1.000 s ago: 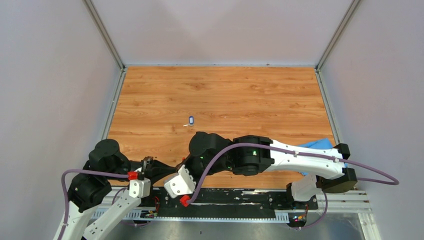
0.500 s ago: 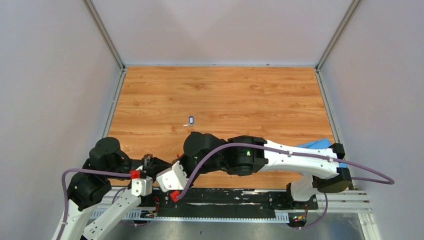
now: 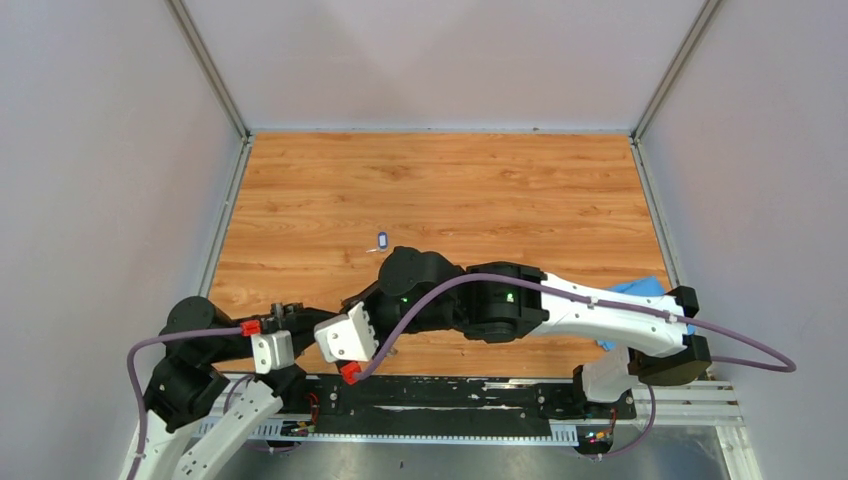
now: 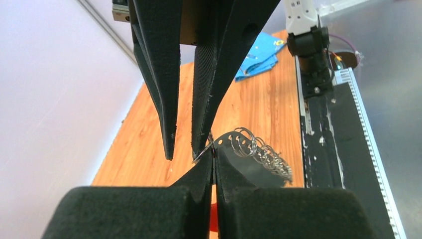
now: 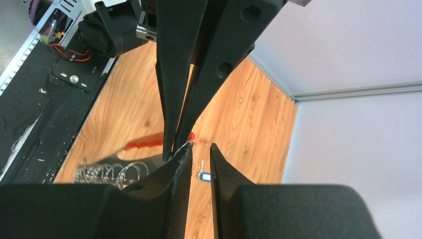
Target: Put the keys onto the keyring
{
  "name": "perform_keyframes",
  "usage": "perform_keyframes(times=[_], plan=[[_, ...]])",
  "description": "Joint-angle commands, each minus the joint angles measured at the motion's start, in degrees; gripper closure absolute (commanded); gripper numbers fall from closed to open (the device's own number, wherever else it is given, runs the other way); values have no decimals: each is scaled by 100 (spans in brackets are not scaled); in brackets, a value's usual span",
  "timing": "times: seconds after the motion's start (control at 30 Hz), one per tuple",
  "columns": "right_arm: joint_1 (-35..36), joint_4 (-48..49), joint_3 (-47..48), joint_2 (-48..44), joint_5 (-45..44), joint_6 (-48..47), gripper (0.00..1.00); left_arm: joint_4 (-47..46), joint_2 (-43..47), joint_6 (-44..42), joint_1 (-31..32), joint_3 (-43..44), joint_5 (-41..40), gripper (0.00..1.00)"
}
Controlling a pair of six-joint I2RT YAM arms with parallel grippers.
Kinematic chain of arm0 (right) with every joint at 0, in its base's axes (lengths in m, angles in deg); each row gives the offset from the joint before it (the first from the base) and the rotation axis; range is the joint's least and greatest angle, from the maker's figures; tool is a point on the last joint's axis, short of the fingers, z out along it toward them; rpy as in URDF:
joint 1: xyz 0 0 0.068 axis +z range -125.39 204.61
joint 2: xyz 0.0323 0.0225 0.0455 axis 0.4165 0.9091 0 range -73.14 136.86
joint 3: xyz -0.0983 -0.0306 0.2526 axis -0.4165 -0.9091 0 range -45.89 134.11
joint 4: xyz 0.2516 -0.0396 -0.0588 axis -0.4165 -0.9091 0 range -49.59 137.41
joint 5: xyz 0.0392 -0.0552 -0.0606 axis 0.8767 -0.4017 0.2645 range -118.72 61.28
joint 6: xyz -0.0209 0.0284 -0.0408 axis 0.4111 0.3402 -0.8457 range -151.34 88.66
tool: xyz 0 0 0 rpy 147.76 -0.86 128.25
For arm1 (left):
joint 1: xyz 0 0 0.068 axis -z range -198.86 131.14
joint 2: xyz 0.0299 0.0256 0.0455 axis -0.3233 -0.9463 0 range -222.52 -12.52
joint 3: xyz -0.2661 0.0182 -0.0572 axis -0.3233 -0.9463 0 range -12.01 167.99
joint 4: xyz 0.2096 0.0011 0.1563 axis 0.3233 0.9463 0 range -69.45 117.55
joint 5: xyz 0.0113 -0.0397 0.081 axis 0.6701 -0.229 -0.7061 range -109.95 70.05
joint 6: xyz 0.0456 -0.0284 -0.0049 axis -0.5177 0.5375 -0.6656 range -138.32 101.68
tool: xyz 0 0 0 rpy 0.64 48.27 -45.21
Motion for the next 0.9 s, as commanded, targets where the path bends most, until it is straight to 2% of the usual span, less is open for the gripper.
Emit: perform_keyframes(times=[0.0,0.4,0.87], plan=[[-20,126,162,60,455,175,77,-1592,77,654,12,-90,-221,100],[-294,-1466,1521,468,1691,194,73,-2295,158,493,19,-425,148,100],[-483,-1623,1867,668,1699,314,71,-2444,329,650,20,-519,220,100]])
